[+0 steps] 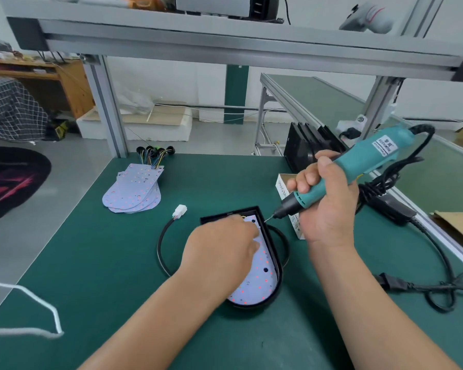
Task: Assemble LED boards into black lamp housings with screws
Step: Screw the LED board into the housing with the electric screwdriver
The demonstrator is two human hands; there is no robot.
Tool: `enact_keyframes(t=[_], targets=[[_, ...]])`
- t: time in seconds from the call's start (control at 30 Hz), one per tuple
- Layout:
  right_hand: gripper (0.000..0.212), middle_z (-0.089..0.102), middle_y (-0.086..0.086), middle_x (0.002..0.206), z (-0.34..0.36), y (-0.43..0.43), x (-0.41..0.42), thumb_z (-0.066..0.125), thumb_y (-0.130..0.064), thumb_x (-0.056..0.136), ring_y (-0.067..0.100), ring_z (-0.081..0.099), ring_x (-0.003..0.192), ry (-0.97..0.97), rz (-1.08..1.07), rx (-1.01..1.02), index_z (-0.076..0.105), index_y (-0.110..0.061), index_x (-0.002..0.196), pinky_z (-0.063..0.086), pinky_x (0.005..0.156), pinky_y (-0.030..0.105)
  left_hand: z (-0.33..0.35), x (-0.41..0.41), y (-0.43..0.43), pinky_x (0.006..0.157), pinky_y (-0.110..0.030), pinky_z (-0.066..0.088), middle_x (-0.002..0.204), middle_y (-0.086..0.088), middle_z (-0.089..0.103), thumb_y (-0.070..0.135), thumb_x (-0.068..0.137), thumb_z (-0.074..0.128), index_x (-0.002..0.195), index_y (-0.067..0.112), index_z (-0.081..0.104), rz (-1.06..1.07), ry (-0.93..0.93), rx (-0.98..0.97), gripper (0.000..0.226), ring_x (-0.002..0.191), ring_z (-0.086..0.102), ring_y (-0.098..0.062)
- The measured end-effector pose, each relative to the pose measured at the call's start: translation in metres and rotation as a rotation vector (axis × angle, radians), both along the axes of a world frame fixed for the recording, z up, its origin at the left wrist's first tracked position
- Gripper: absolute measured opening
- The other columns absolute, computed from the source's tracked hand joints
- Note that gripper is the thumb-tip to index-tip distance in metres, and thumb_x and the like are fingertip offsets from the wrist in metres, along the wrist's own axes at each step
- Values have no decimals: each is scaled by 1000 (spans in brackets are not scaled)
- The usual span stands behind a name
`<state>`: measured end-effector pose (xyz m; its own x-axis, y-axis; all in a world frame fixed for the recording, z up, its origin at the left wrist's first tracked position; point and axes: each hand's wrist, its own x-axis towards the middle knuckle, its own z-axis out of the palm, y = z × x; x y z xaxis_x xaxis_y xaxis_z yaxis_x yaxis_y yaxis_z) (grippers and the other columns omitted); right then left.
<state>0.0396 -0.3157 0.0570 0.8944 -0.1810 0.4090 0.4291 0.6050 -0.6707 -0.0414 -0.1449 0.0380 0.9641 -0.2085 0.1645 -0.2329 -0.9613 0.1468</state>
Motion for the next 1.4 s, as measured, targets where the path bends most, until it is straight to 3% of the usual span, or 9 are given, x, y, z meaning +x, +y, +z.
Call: enact_keyframes(t=[0.13,0.27,0.53,0.83,0.93,1.03,1.27,1.4], targets=[[3,44,1,68,-3,-6,5,62,-14,96,17,45,56,57,7,114,63,-18,97,52,64,35,3,26,0,76,-38,55,106,5,64,34,105,51,109,30,68,90,-45,-75,18,94,67,-27],[3,45,0,68,-4,-12,9,63,-14,96,16,46,56,86,12,188,62,-17,94,51,63,33,4,44,-9,78,-38,56,98,3,67,34,98,61,100,24,71,73,22,-139,14,96,66,-28],[4,46,-1,69,-5,-19,12,62,-13,97,15,46,56,143,8,260,59,-15,97,50,62,32,-5,51,-14,82,-38,57,100,3,69,32,96,63,101,24,73,4,92,-188,14,100,65,-23],[3,46,-1,68,-7,-17,12,62,-12,97,15,45,56,185,-16,259,59,-14,97,50,62,31,-6,52,-27,69,-33,57,92,2,71,26,88,66,93,22,73,27,117,-142,10,89,68,-24],[3,46,-1,68,-8,-18,13,61,-12,97,15,45,56,192,-19,260,59,-14,96,50,61,31,-3,56,-33,57,-28,47,81,-2,70,16,84,63,84,16,70,36,133,-79,7,75,64,-28],[4,46,-1,69,-9,-20,14,62,-12,97,14,45,56,201,-18,272,60,-15,96,50,61,31,2,57,-41,50,-26,30,68,-4,53,7,80,58,72,14,58,33,122,-1,11,60,44,-28],[6,47,-3,70,-11,-29,17,66,-13,95,13,46,58,218,-23,355,60,-16,94,52,65,31,-1,58,-37,51,-30,23,66,-5,35,-1,80,50,68,16,40,-34,131,44,23,63,33,-29],[7,48,-2,70,-10,-36,19,68,-12,94,13,47,57,230,-28,407,62,-15,90,52,64,31,-5,52,-36,49,-32,25,73,-5,42,-4,77,47,72,13,43,-68,97,109,19,58,39,-30]])
